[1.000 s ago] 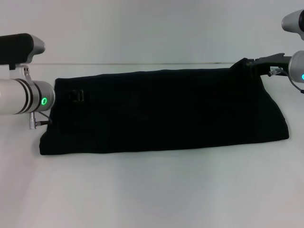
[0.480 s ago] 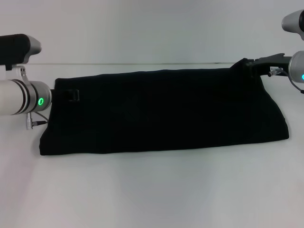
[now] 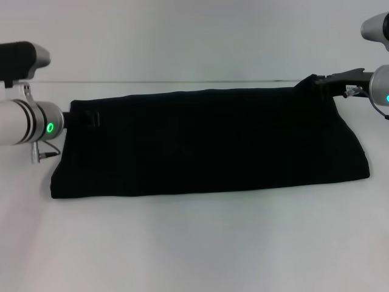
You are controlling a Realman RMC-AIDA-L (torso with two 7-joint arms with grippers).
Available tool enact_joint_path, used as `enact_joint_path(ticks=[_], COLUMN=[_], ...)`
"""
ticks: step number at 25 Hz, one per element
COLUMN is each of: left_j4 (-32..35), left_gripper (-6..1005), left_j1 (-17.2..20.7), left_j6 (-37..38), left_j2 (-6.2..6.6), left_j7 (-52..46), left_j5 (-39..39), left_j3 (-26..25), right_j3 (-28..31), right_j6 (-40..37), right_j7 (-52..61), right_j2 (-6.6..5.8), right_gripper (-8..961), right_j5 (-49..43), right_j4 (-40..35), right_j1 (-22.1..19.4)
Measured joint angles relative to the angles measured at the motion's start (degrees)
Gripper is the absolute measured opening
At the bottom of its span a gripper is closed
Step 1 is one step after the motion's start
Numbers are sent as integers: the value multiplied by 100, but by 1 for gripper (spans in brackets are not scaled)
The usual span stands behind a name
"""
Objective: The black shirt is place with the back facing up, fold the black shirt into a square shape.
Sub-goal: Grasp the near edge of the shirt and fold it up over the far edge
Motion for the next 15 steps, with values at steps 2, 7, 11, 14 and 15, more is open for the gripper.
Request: enact_joint_path(ticks=[2,7,11,14,15], left_j4=[109,290,405,475,500], left_gripper=[2,1,1,1,2], left_j1=[-17,-82,-105,-106,-108], left_j6=[14,54,74,74,74], left_j2=[2,7,29,57,72], left_j7=[22,30,40,41,41], left_j5=[-24,-35,-43,-43,-43], left_j3=[0,2,2,-5,-13], right_j3=[20,36,36,38,39], right_j6=[-1,-4,-3,33,37], right_j7=[17,37,64,169,196], right_j2=[0,4,-17,-76,-89], right_gripper=[46,47,47,47,47], right_j5=[0,52,234,288,292], right_j4=[-22,-41,-55,-61,-69], right_j1=[0,31,29,22,22])
